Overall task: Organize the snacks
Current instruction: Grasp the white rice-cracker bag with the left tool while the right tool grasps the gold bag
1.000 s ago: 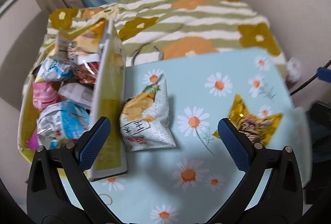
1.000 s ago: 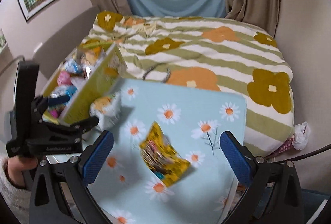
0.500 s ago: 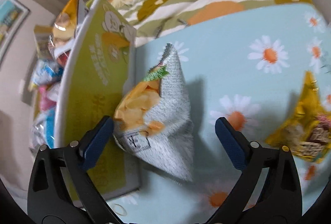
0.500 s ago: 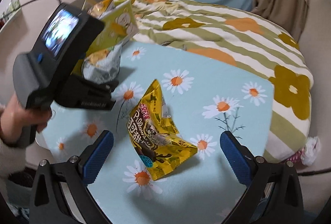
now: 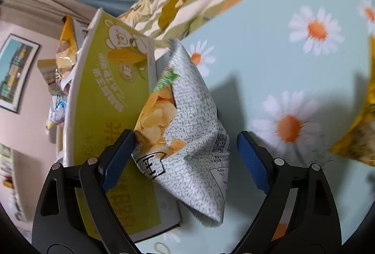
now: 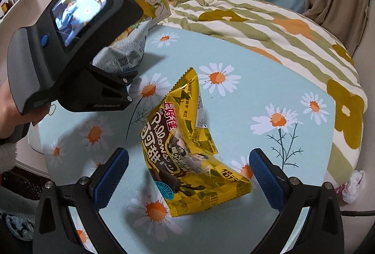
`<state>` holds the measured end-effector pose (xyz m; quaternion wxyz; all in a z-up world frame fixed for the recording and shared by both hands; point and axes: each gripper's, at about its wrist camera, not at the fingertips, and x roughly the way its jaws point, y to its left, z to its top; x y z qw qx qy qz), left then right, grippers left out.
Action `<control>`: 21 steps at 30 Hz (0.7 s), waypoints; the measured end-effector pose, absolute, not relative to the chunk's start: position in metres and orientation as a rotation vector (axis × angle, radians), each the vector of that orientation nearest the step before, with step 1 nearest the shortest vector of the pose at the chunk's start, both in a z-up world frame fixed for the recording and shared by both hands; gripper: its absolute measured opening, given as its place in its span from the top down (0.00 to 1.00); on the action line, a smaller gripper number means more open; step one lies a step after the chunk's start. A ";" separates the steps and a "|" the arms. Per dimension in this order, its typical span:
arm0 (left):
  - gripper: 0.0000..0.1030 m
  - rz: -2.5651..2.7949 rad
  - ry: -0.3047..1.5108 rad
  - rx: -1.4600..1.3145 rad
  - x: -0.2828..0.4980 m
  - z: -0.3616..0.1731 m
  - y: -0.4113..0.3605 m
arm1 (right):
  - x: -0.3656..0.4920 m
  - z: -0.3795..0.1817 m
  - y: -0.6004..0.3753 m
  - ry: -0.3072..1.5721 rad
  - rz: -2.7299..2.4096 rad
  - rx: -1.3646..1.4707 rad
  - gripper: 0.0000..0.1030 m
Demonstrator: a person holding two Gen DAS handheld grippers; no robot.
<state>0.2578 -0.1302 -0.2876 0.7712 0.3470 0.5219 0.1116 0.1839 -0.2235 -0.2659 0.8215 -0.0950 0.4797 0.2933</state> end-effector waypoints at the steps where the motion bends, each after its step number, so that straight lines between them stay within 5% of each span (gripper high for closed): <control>1: 0.13 0.237 1.127 0.745 0.259 -0.286 -0.129 | 0.184 -0.267 -0.223 1.022 0.623 -0.201 0.00; 9: 0.49 0.186 1.139 0.780 0.262 -0.282 -0.124 | 0.185 -0.271 -0.219 1.015 0.631 -0.203 0.01; 21: 0.59 0.089 1.130 0.609 0.252 -0.245 -0.117 | 0.191 -0.280 -0.208 1.030 0.640 -0.258 0.21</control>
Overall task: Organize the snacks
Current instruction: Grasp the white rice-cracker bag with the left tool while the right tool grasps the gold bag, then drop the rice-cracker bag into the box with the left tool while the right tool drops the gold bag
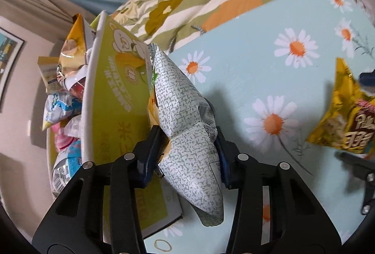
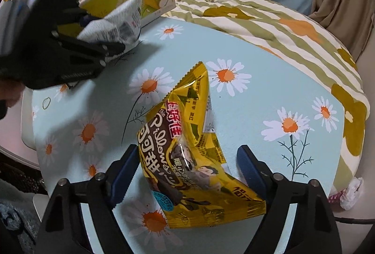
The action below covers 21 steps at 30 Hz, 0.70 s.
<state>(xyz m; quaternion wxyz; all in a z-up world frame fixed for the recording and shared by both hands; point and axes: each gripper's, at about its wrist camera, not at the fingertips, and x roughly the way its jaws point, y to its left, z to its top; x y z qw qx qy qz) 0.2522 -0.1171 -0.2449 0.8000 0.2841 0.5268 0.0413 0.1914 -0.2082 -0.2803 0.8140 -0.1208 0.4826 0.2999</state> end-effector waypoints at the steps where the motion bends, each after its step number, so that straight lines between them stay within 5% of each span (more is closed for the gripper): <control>1: 0.59 0.083 1.129 0.601 0.250 -0.244 -0.119 | 0.191 -0.281 -0.208 1.029 0.641 -0.261 0.21; 21: 0.59 0.051 1.131 0.427 0.232 -0.227 -0.107 | 0.192 -0.276 -0.195 1.010 0.667 -0.256 0.41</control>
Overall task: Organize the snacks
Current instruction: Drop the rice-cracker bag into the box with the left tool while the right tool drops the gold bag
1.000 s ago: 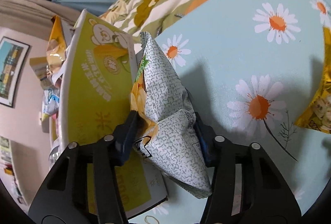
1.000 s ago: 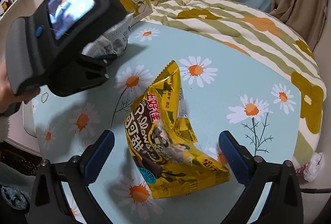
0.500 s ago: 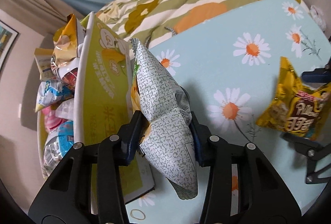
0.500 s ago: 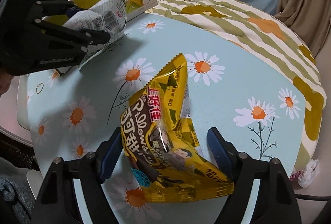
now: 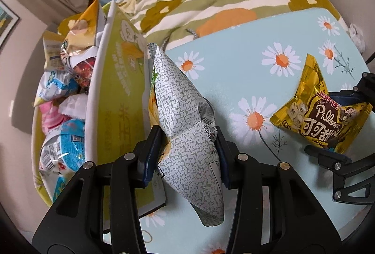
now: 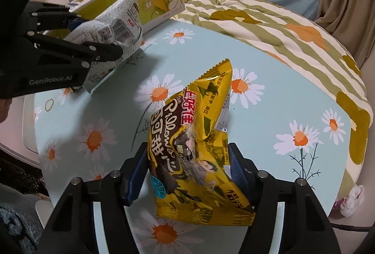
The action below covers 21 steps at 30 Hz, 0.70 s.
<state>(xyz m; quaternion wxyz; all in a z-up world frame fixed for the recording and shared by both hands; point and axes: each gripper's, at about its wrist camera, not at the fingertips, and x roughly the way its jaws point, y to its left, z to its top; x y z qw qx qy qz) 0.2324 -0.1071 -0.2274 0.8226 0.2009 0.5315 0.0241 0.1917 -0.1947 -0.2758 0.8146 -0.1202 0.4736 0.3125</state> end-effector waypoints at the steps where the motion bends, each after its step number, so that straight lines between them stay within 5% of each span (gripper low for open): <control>1: 0.59 0.050 1.125 0.416 0.231 -0.224 -0.105 | 0.191 -0.273 -0.195 1.007 0.665 -0.253 0.41; 21: 0.59 0.032 0.882 0.187 0.200 -0.084 -0.064 | 0.184 -0.147 -0.198 0.873 0.616 -0.144 0.41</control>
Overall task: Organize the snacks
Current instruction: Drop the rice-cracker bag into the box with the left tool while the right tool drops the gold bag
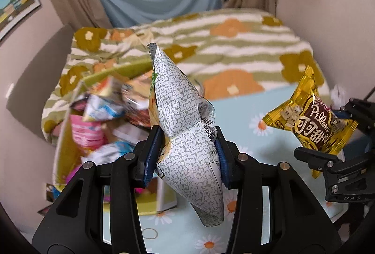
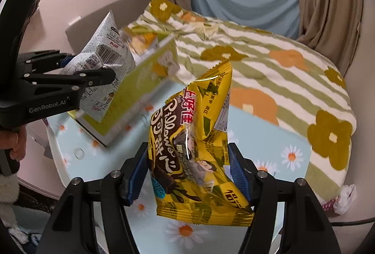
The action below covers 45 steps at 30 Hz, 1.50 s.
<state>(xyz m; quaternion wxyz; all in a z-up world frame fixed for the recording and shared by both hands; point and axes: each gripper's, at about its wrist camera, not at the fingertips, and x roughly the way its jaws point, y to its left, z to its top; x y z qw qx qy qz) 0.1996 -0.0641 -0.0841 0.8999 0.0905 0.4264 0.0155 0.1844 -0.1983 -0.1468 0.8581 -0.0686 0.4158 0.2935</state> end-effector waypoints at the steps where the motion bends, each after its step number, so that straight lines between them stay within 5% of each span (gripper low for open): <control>1: 0.59 0.034 0.861 0.168 0.196 -0.074 -0.054 | 0.185 -0.141 -0.196 0.866 0.619 -0.142 0.41; 14: 0.59 0.161 0.820 0.128 0.193 -0.032 0.087 | 0.202 -0.076 -0.083 0.797 0.665 -0.097 0.41; 28: 0.59 0.157 1.010 0.282 0.214 -0.112 0.169 | 0.215 -0.096 0.018 0.859 0.654 0.010 0.41; 29: 0.57 0.147 1.019 0.295 0.216 -0.115 0.166 | 0.216 -0.099 0.019 0.868 0.640 0.027 0.41; 31: 0.34 0.099 1.025 0.299 0.216 -0.121 0.160 | 0.220 -0.103 0.018 0.878 0.621 0.047 0.41; 32: 0.00 0.076 1.005 0.294 0.213 -0.122 0.158 | 0.221 -0.105 0.018 0.884 0.611 0.053 0.41; 45: 0.00 0.026 0.911 0.130 0.177 -0.097 0.185 | 0.219 -0.105 0.020 0.898 0.569 0.022 0.41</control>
